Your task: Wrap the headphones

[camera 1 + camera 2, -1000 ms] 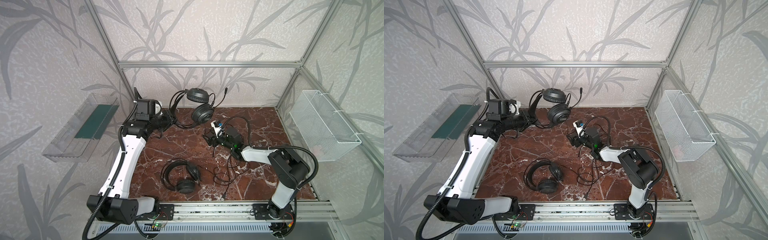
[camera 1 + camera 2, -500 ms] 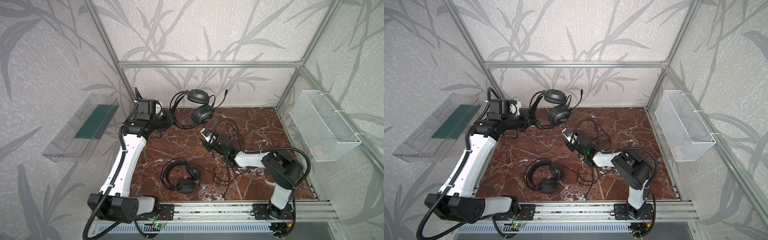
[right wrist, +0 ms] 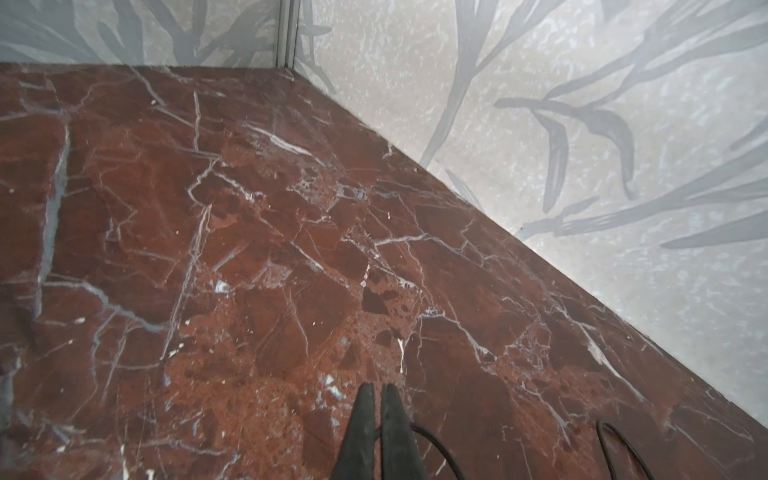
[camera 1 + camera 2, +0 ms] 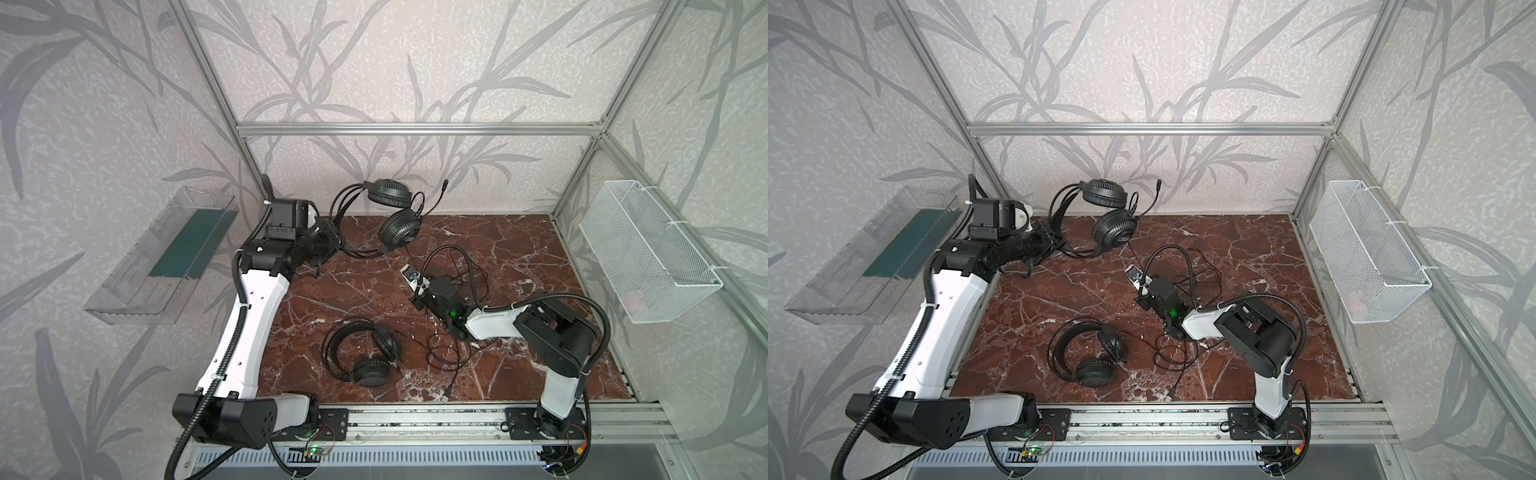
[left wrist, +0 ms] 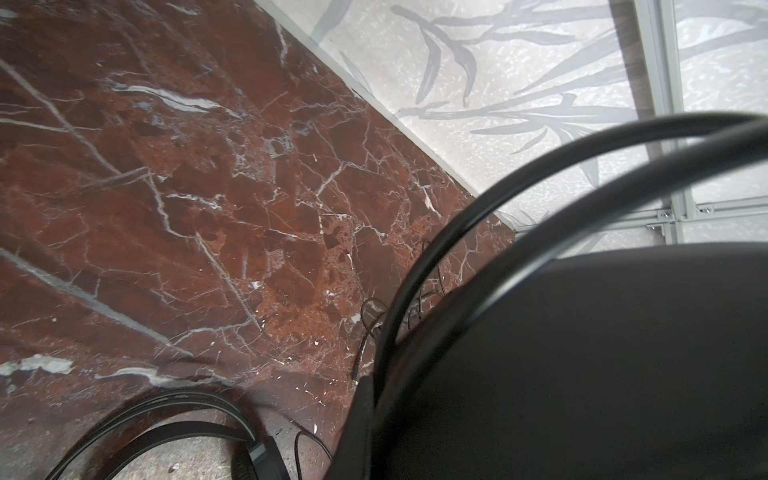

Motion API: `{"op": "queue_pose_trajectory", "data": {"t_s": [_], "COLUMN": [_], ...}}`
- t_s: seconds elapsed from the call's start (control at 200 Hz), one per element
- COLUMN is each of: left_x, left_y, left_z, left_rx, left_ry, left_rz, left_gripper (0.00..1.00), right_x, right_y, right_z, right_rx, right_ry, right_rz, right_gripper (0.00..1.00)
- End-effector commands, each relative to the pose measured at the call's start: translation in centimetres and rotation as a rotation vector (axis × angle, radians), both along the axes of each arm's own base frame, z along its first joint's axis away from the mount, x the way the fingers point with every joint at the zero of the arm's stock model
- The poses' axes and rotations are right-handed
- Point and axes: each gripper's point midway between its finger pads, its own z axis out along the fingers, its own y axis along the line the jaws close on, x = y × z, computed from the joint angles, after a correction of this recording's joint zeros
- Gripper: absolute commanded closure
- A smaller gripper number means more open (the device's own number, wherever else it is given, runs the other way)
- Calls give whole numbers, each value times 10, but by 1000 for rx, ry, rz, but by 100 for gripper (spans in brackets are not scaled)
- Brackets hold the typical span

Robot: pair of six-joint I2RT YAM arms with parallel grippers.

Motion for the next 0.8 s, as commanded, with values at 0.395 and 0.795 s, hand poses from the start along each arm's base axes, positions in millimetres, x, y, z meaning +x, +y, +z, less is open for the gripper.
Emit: {"op": "queue_pose_trajectory", "data": {"t_s": [0.395, 0.795], "left_x": [-2, -24], "left_y": [30, 42], "left_z": [-22, -66], "left_rx": [-49, 165], "left_ry": [107, 261], "left_rz": [189, 150], "left_gripper": [100, 100], "right_x": [-109, -147], "right_y": [24, 27], "right_z": [14, 33], "right_rx": [-212, -523], "right_ry": [40, -24], "right_rz": [92, 45], "right_gripper": [100, 100]}}
